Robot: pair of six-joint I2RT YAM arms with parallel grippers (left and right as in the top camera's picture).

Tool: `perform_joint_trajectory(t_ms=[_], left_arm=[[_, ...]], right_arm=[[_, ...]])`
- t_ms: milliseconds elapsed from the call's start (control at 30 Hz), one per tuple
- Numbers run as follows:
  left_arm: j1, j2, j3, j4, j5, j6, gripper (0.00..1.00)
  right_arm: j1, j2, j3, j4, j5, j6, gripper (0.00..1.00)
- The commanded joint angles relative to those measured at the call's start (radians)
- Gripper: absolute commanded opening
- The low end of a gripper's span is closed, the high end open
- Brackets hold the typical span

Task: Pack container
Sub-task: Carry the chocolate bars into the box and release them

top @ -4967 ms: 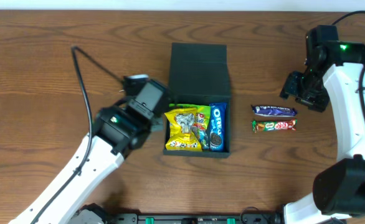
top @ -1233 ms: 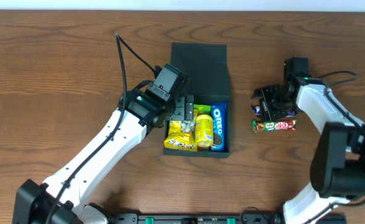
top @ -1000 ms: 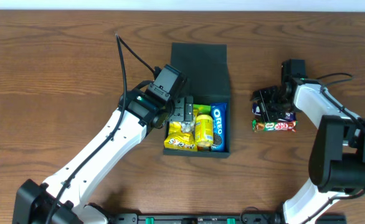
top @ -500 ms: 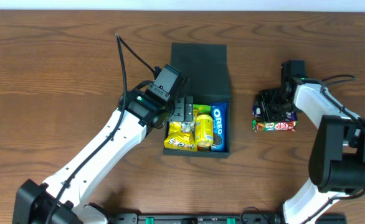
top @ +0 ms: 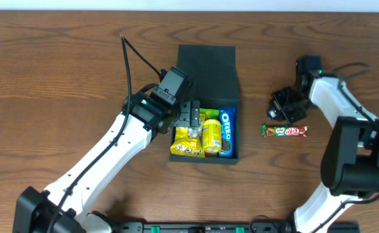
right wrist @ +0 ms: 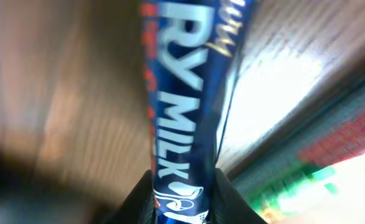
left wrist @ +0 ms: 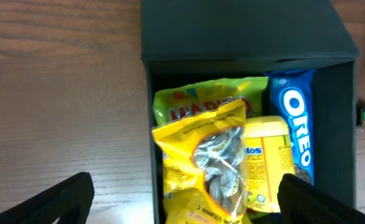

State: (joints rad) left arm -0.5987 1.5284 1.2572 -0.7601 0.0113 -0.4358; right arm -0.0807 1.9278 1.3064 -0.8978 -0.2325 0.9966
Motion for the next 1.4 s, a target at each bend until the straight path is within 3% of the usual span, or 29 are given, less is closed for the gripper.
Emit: perform_joint_trajectory(t_ms=[0,133,267,500,867,933,967,1067,1300,1367], left_arm=[[0.027,-0.002,0.013,-0.004,-0.022,0.021,0.95],[0.066,-0.002,0.013,-0.008,-0.021,0.021,0.95],[0.106,-0.002,0.013,-0.035,-0.021,0.021,0.95],[0.129,-0.002,0.013,-0.07,-0.021,0.02,0.95],[0.129,-0.002,0.013,-0.078,-0.018,0.02,0.95],[0.129,-0.002,0.013,-0.077,-0.018,0.02,0.95],[0.129,-0.002,0.013,-0.077,-0.018,0.02,0.95],[0.129,-0.002,0.013,-0.077,-0.018,0.02,0.95],[0.129,-0.002,0.013,-0.077,-0.018,0.02,0.95],[0.129,-0.002,0.013,-0.077,-0.018,0.02,0.95]], right_arm=[[0.031,-0.008,0.139,-0.085,0.01,-0.242,0.02],[0.126,-0.047,0.264,-0.234,-0.016,-0.431,0.02],[0.292,-0.104,0.269,-0.331,-0.019,-0.527,0.02],[0.515,-0.106,0.145,-0.319,-0.005,-0.534,0.02],[0.586,-0.106,0.037,-0.37,0.134,-0.444,0.02],[0.586,-0.106,0.037,-0.399,0.134,-0.444,0.4],[0.586,-0.106,0.039,-0.413,0.134,-0.444,0.46],[0.579,-0.12,0.063,-0.462,0.135,-0.46,0.55],[0.536,-0.325,0.167,-0.461,0.131,-0.421,0.53],[0.489,-0.394,0.167,-0.426,0.166,-0.387,0.57]])
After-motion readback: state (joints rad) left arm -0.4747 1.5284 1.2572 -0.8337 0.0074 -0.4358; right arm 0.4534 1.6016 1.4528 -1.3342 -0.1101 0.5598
